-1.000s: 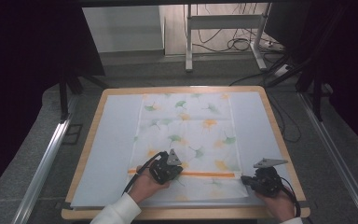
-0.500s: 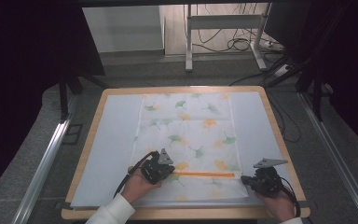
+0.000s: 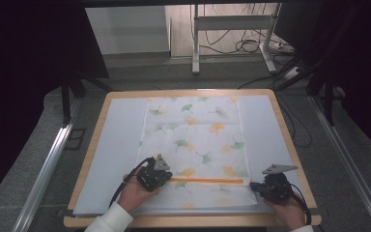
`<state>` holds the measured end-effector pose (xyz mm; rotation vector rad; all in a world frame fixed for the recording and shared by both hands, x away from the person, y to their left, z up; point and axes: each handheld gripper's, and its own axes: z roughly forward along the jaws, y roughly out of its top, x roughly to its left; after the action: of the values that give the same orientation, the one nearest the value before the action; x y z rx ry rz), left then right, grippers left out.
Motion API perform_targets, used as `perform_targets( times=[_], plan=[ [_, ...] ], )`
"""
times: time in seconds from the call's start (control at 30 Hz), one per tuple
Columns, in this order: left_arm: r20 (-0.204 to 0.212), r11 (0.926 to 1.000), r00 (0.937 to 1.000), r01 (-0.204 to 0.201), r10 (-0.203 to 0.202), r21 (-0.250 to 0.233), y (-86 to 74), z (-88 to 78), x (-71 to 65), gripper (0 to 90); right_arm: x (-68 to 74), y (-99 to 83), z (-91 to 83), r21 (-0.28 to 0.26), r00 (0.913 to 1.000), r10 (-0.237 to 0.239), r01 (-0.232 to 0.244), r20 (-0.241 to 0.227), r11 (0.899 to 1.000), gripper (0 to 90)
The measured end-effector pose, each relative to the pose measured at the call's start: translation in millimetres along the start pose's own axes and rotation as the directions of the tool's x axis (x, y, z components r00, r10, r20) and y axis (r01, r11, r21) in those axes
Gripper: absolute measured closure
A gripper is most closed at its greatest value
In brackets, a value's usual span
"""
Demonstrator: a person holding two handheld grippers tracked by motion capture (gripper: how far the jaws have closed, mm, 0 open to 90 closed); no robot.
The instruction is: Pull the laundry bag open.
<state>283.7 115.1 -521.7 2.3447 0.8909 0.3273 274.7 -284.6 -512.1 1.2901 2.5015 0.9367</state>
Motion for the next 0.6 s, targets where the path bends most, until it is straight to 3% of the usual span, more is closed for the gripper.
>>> perform_targets(
  times=[0.6],
  plan=[
    [-0.019, 0.9988, 0.9986, 0.049, -0.049, 0.004, -17.5, -11.9, 15.9, 90.0, 2.0, 0.6, 0.3, 0.002, 0.9999, -0.013, 0.013, 0.011, 1.000, 89.7]
  ],
)
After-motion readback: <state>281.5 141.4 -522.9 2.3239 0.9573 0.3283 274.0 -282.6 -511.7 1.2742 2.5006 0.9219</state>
